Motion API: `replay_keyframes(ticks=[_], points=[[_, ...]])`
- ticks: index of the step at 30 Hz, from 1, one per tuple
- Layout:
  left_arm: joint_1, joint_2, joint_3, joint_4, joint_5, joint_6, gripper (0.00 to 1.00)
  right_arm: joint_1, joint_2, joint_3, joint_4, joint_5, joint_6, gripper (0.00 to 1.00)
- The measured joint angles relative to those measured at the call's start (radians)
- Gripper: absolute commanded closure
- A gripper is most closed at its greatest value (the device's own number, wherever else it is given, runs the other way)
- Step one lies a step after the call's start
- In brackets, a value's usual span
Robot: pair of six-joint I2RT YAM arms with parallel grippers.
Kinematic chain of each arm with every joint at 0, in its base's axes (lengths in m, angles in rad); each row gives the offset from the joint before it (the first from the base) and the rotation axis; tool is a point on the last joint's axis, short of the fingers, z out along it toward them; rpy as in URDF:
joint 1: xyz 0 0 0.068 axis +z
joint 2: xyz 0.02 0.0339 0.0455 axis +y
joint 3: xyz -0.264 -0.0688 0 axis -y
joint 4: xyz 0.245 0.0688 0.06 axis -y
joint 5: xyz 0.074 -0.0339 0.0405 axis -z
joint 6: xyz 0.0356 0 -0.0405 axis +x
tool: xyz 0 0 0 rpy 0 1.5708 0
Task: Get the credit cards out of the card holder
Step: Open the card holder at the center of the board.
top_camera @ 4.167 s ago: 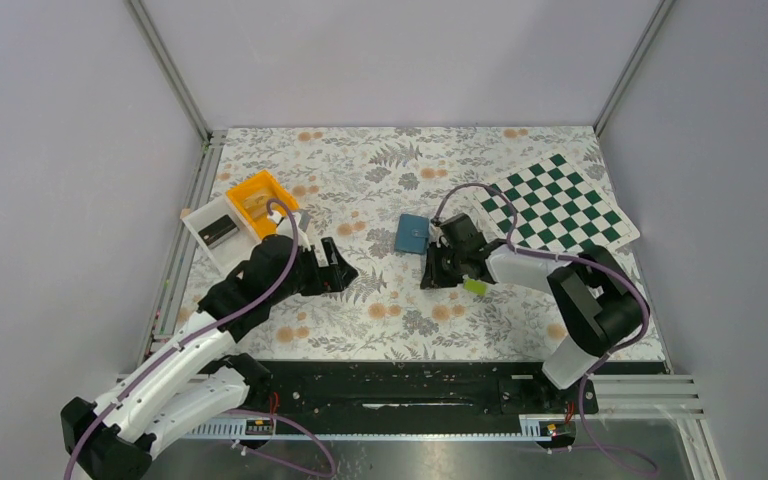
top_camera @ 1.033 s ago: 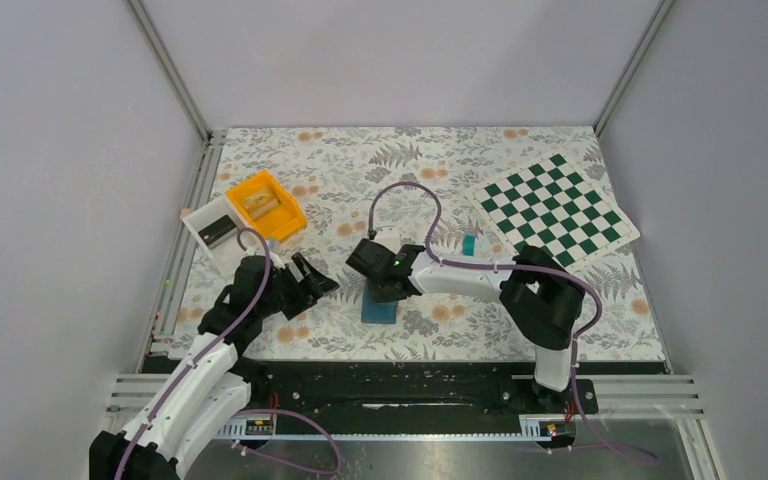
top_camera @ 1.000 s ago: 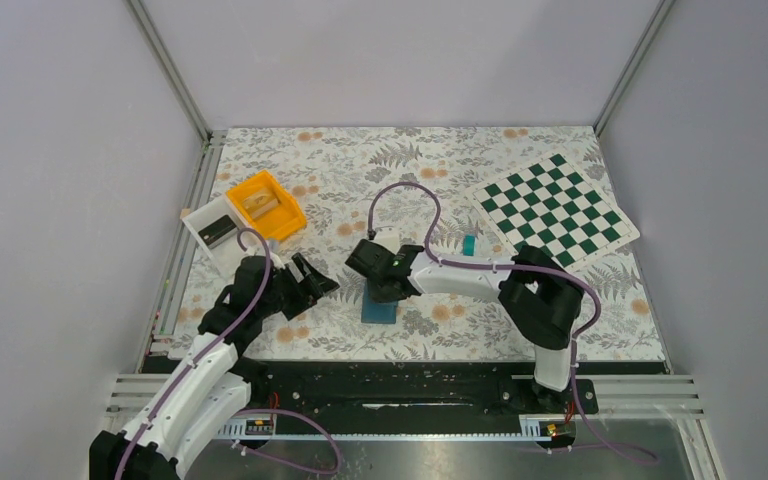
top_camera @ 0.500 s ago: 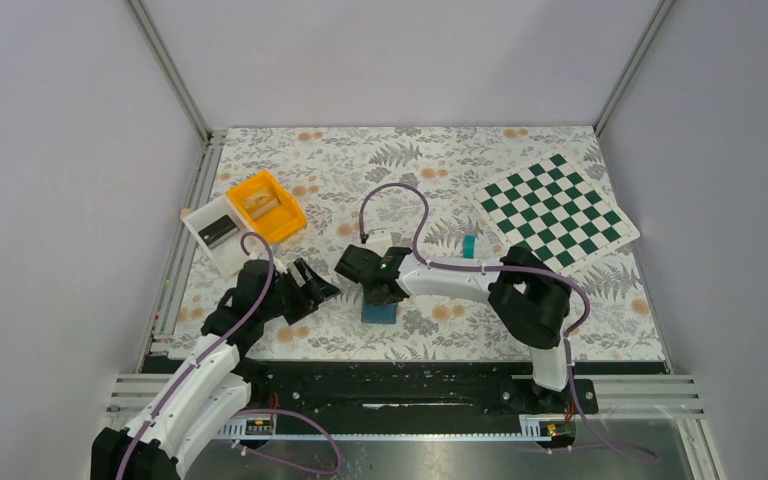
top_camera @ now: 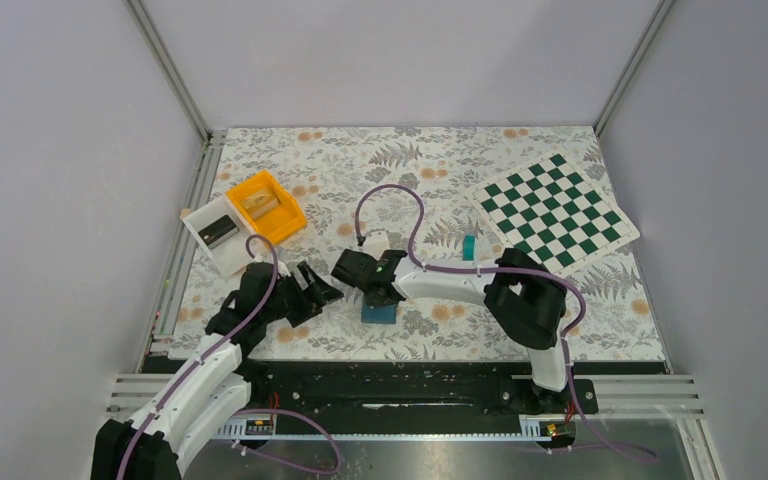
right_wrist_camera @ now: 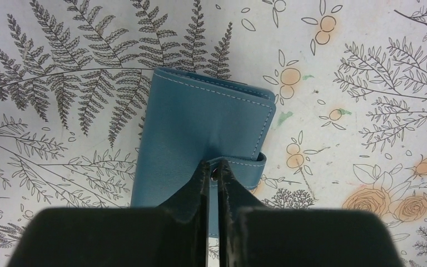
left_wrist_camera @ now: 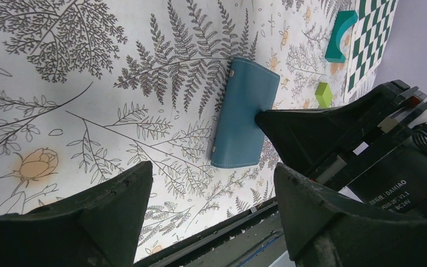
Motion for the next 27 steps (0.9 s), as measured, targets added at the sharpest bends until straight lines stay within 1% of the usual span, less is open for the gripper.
replay_keyframes(ticks=[7,16,21,27], points=[[0.000,0.046,-0.025,0.057,0.042,-0.008,0.25,0.000,-0.058,-0.077,0.078,0.009,-0.013,1.00],[-0.020,0.088,-0.027,0.102,0.068,-0.008,0.26,0.000,-0.170,-0.240,0.253,-0.023,-0.072,1.00],[-0.075,0.118,-0.026,0.116,0.060,-0.005,0.21,0.000,-0.258,-0.332,0.331,-0.038,-0.092,1.00],[-0.188,0.166,-0.005,0.103,-0.001,0.013,0.09,-0.001,-0.406,-0.468,0.435,-0.049,-0.093,1.00]])
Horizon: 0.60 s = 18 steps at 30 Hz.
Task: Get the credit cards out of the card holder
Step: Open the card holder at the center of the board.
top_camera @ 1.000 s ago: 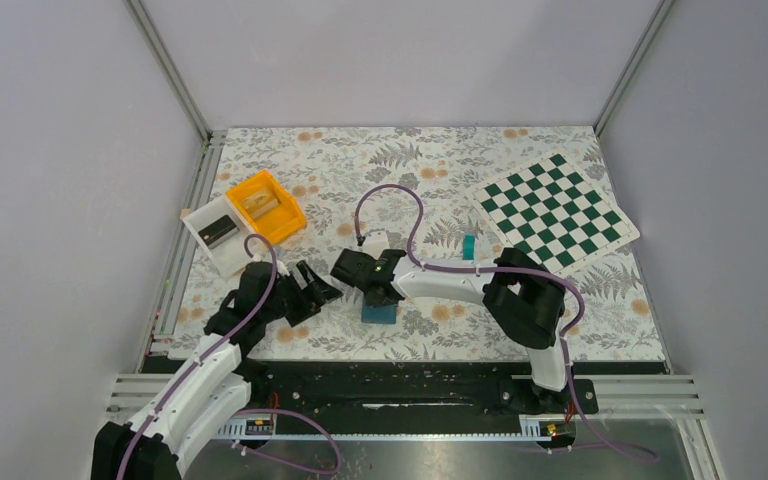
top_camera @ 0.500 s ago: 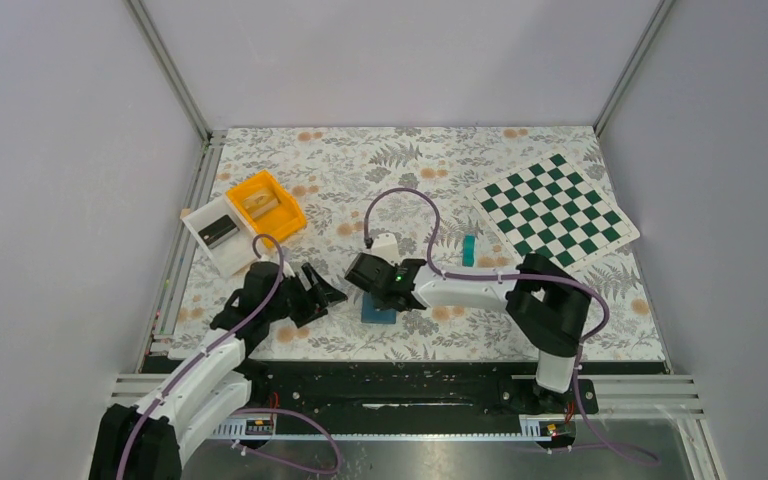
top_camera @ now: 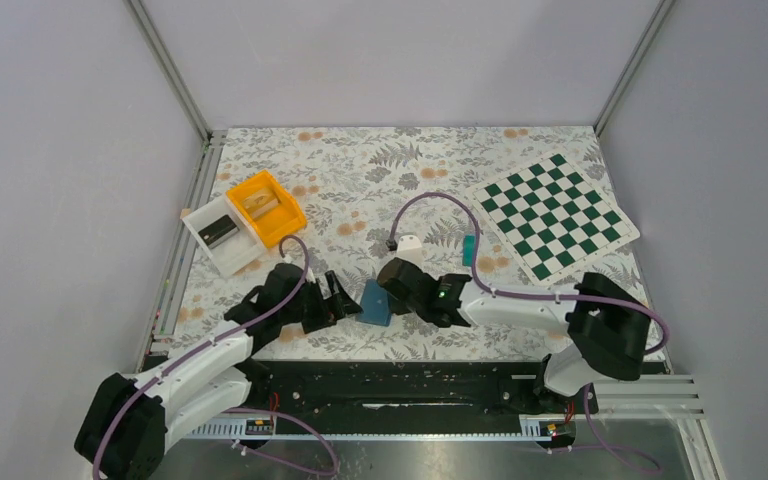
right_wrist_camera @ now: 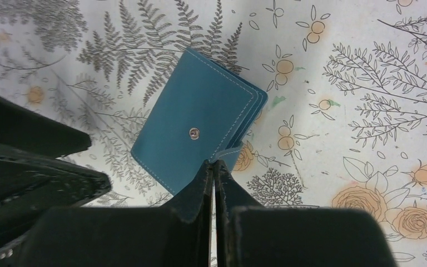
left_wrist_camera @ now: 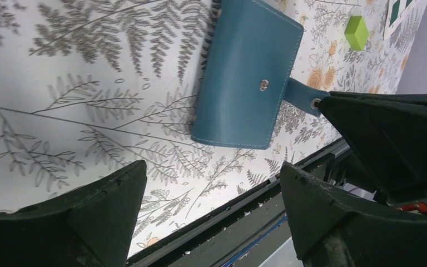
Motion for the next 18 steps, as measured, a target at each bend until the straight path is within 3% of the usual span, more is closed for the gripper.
replay_keyframes(ticks=[9,18], points=[[-0.187,0.113,0.132,-0.013,-0.155,0.055,0.02,-0.003,-0.119,-0.117,0.147,-0.024,0.023,1.00],[-0.255,0.238,0.194,-0.018,-0.249,0.093,0.01,-0.004,-0.169,-0.161,0.214,-0.023,0.038,1.00]])
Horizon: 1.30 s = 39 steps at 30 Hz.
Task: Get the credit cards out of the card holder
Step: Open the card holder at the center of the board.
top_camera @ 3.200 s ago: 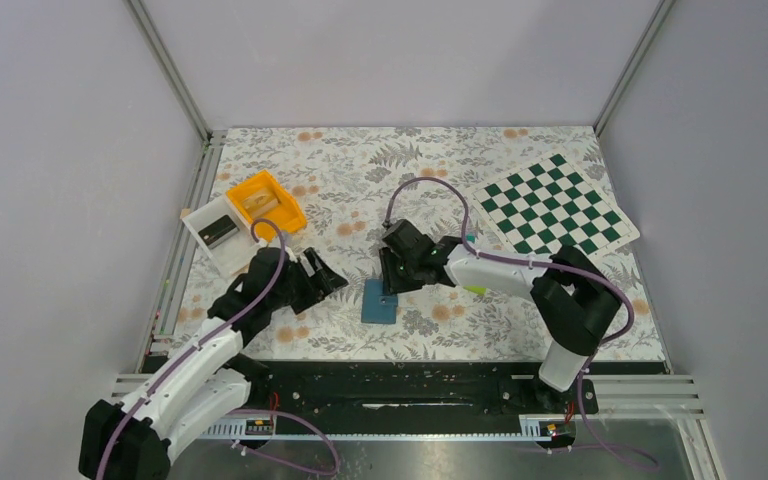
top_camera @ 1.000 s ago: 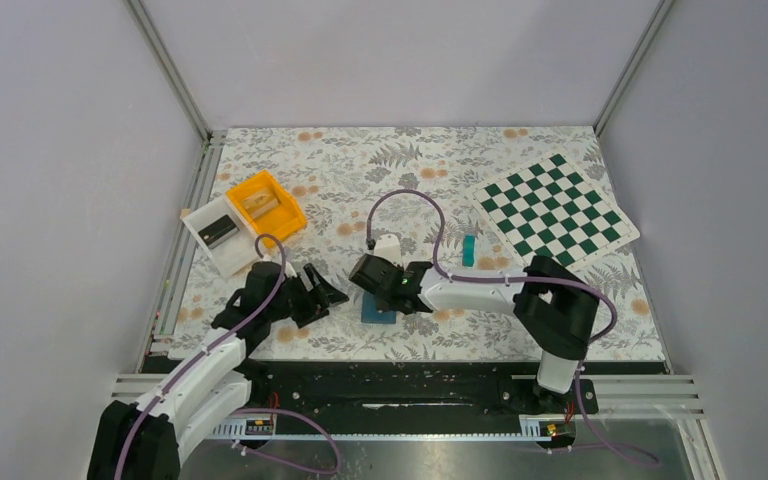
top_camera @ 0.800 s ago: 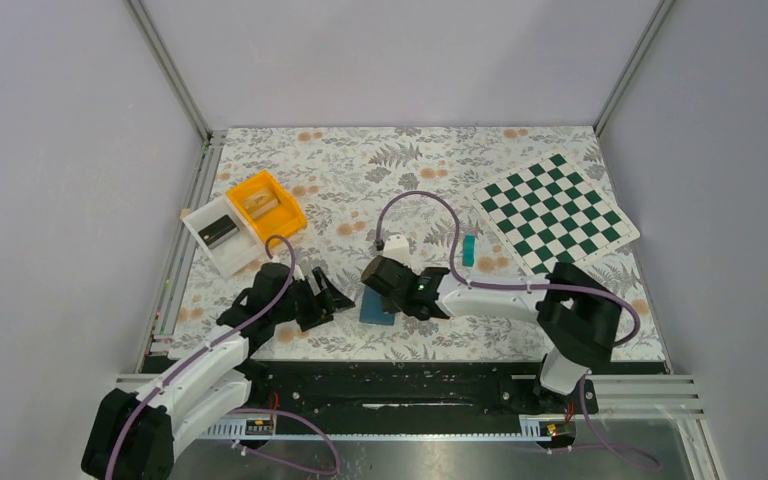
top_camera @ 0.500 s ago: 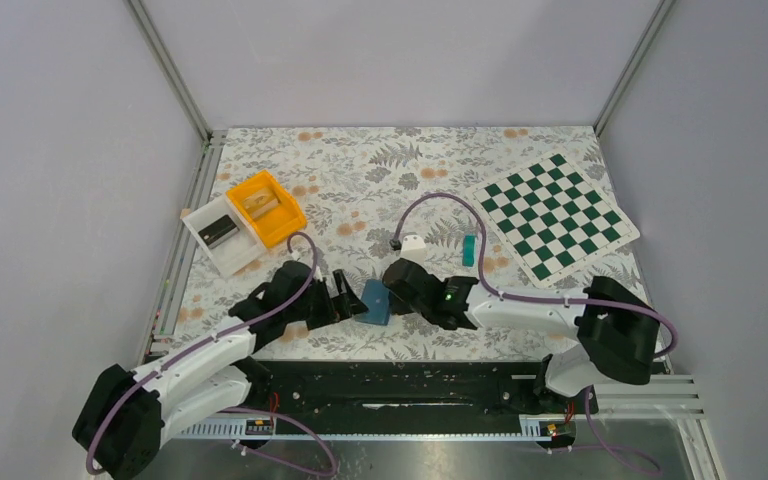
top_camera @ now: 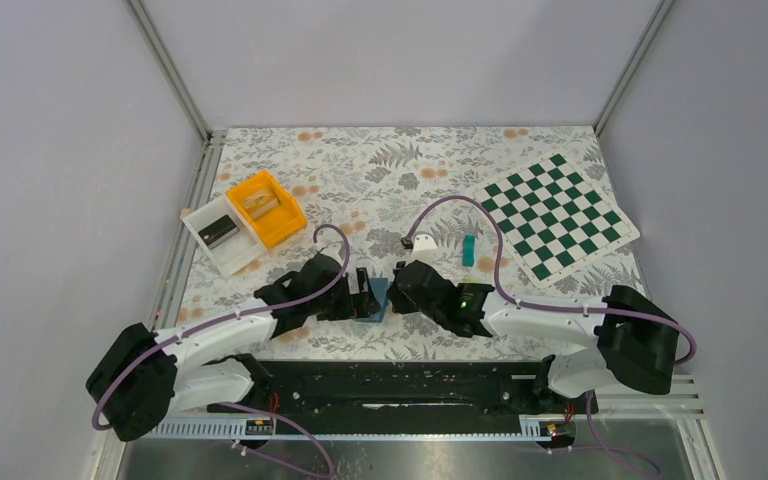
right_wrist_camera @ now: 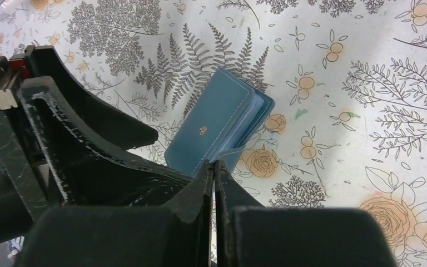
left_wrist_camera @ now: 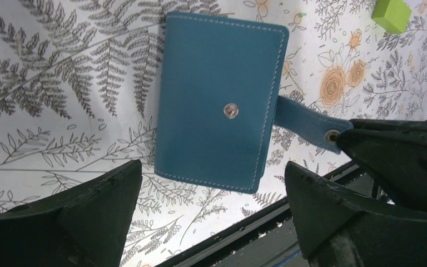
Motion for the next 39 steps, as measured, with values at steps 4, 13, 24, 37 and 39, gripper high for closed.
replay_keyframes(ticks=[4,13,24,37,39], points=[[-0.009,0.038,0.028,0.000,-0.029,0.014,0.01,0.000,-0.003,-0.002,0.008,0.000,0.004,1.00],[-0.013,0.059,0.034,-0.036,-0.107,0.020,0.16,0.000,-0.005,-0.010,0.010,0.001,0.005,1.00],[-0.016,-0.014,0.066,-0.134,-0.242,0.007,0.21,0.000,-0.047,-0.045,0.013,0.006,0.003,1.00],[-0.010,0.050,0.140,-0.172,-0.313,0.021,0.31,-0.026,-0.114,-0.124,0.056,-0.017,-0.061,1.00],[0.004,0.062,0.150,-0.172,-0.315,0.021,0.32,-0.038,-0.137,-0.142,0.063,-0.026,-0.076,1.00]])
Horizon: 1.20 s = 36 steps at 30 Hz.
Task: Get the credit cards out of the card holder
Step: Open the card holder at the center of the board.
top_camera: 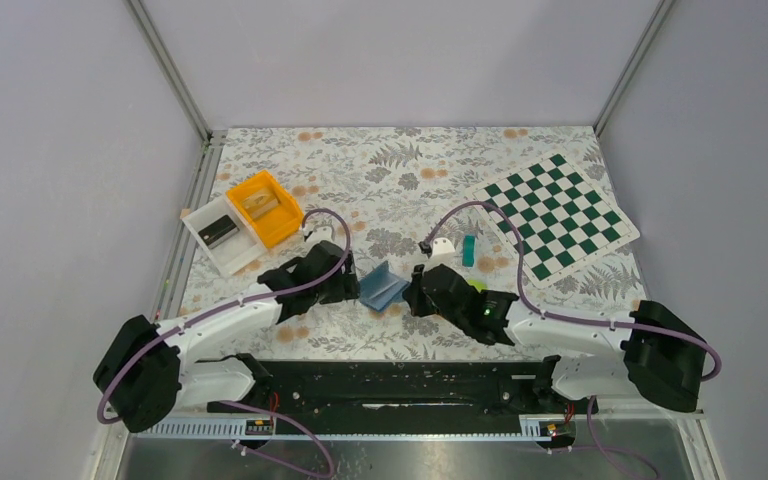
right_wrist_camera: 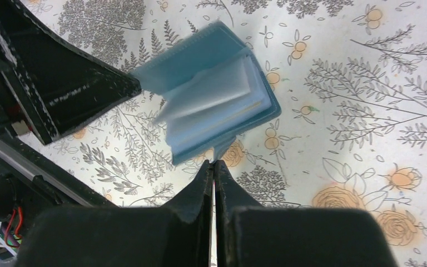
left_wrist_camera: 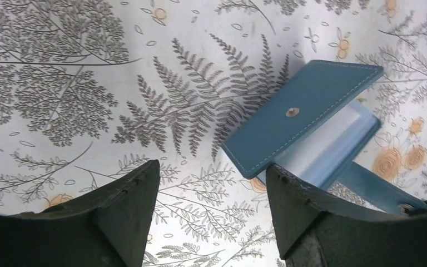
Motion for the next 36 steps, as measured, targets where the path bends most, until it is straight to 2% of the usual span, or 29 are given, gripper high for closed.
replay_keyframes(ticks=[8,13,26,29,33,35,36], points=[[0.071,0.081,0.013,-0.019,-0.005,0.013,0.34,-0.060,-0.035,-0.065,0.038,-0.097,-0.069,1.00],[0.079,0.124,0.039,-0.024,0.019,0.030,0.35,-0.092,-0.036,-0.089,0.061,-0.158,-0.093,1.00],[0.087,0.191,0.042,0.082,0.185,0.078,0.43,-0.172,-0.058,-0.112,0.077,-0.279,-0.151,1.00],[0.087,0.191,0.043,0.099,0.204,0.089,0.55,-0.179,-0.058,-0.112,0.077,-0.296,-0.159,1.00],[0.087,0.193,0.058,0.106,0.225,0.105,0.84,-0.189,-0.058,-0.112,0.077,-0.307,-0.165,1.00],[0.087,0.197,0.067,0.107,0.238,0.108,0.99,-0.193,-0.058,-0.112,0.077,-0.307,-0.166,0.95],[0.087,0.198,0.071,0.106,0.247,0.108,1.00,-0.196,-0.058,-0.112,0.076,-0.307,-0.165,0.91]])
